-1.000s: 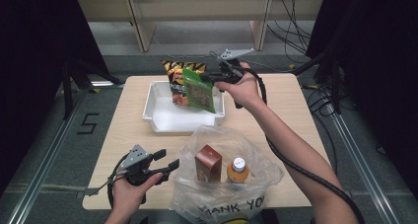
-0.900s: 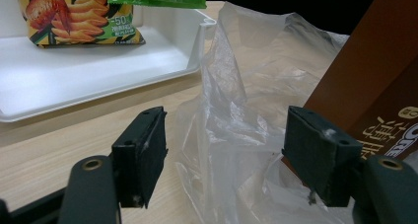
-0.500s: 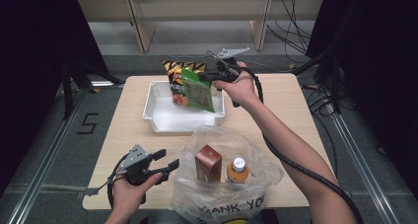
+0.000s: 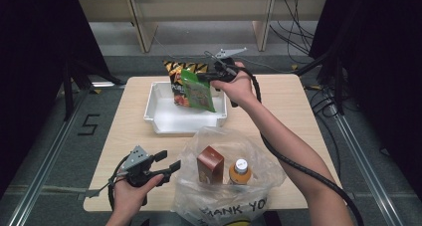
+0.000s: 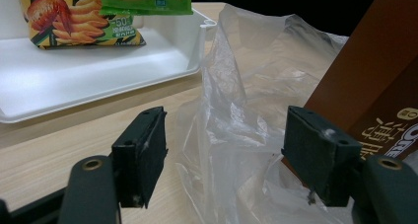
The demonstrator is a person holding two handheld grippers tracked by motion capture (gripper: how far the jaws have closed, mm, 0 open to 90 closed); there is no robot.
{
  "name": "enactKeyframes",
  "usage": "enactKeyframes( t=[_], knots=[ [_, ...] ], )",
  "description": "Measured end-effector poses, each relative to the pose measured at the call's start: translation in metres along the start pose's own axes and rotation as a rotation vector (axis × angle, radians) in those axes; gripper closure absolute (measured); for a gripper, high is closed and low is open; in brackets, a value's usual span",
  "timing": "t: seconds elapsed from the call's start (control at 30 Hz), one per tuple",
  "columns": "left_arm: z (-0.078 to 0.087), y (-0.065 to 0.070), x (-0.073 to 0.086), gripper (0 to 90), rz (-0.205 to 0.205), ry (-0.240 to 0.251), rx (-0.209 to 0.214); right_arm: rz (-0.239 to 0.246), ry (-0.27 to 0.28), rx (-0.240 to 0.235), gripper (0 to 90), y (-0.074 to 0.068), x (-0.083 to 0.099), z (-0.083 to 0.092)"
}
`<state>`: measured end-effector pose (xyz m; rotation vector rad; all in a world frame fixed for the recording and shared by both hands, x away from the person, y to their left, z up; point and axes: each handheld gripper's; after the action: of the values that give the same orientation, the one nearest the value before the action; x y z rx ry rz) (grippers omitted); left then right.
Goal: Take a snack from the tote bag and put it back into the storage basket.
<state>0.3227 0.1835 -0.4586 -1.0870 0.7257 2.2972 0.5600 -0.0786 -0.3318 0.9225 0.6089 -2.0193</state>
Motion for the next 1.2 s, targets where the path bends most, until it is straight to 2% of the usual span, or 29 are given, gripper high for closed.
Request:
enactKeyframes(
  t=[0.07, 0.1, 0.17, 0.3, 0.37, 0.4, 0.43, 0.5, 0.63, 0.67, 0.83, 0.87, 0.93, 1.13, 1.17, 1.2],
  knots=[
    [0.000, 0.000, 0.000, 32.1, -0.001, -0.003, -0.006, 0.010, -0.003, -0.003, 90.0, 0.000, -0.001, -0.002],
    [0.000, 0.000, 0.000, 32.1, 0.001, 0.000, -0.002, -0.013, -0.018, -0.009, 90.0, -0.001, -0.002, -0.002],
    [0.000, 0.000, 0.000, 32.1, -0.001, 0.000, 0.000, 0.013, -0.005, -0.003, 90.0, 0.000, -0.002, -0.005],
    [0.001, 0.000, 0.000, 32.1, 0.000, -0.002, -0.007, -0.005, -0.016, -0.006, 90.0, 0.000, -0.003, -0.009],
    [0.001, 0.000, 0.000, 32.1, 0.000, -0.002, -0.007, 0.022, -0.017, 0.008, 90.0, 0.002, -0.003, -0.011],
    [0.001, 0.000, 0.000, 32.1, 0.000, -0.002, -0.008, 0.018, -0.012, 0.008, 90.0, 0.002, -0.002, -0.013],
    [0.001, 0.000, 0.000, 32.1, 0.000, -0.003, -0.007, -0.007, -0.027, -0.003, 90.0, 0.001, -0.003, -0.014],
    [0.000, 0.000, 0.000, 32.1, -0.002, -0.001, 0.002, 0.004, -0.026, 0.003, 90.0, 0.002, -0.002, -0.017],
    [0.000, 0.000, 0.000, 32.1, 0.001, -0.001, 0.001, -0.003, -0.035, 0.001, 90.0, 0.003, 0.000, -0.022],
    [0.000, 0.000, 0.000, 32.1, 0.002, 0.000, 0.000, -0.018, -0.031, 0.001, 90.0, 0.003, 0.000, -0.023],
    [0.000, 0.000, 0.001, 32.1, 0.003, -0.006, -0.003, 0.003, -0.047, 0.006, 90.0, 0.007, 0.000, -0.028],
    [0.000, 0.000, 0.001, 32.1, 0.003, -0.008, -0.008, -0.016, -0.053, 0.001, 90.0, 0.006, 0.000, -0.029],
    [0.000, 0.000, 0.001, 32.1, 0.004, -0.008, -0.006, -0.022, -0.055, 0.000, 90.0, 0.006, 0.000, -0.031],
    [0.000, 0.000, 0.001, 32.1, 0.003, -0.007, -0.005, -0.005, -0.064, 0.007, 90.0, 0.008, -0.001, -0.036],
    [0.000, 0.000, 0.001, 32.1, 0.003, -0.007, -0.005, -0.020, -0.065, 0.005, 90.0, 0.006, -0.001, -0.037],
    [0.000, 0.000, 0.001, 32.1, 0.003, -0.007, -0.006, -0.014, -0.064, 0.006, 90.0, 0.006, -0.001, -0.038]
  ],
)
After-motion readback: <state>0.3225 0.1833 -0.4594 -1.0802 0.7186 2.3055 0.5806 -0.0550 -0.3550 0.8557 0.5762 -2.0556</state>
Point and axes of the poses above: each handheld gripper's, and its own axes: z roughly backward along the jaws, x roughly out of its underside, y roughly to its right, and after that the axes turned 13 degrees about -y, right-handed
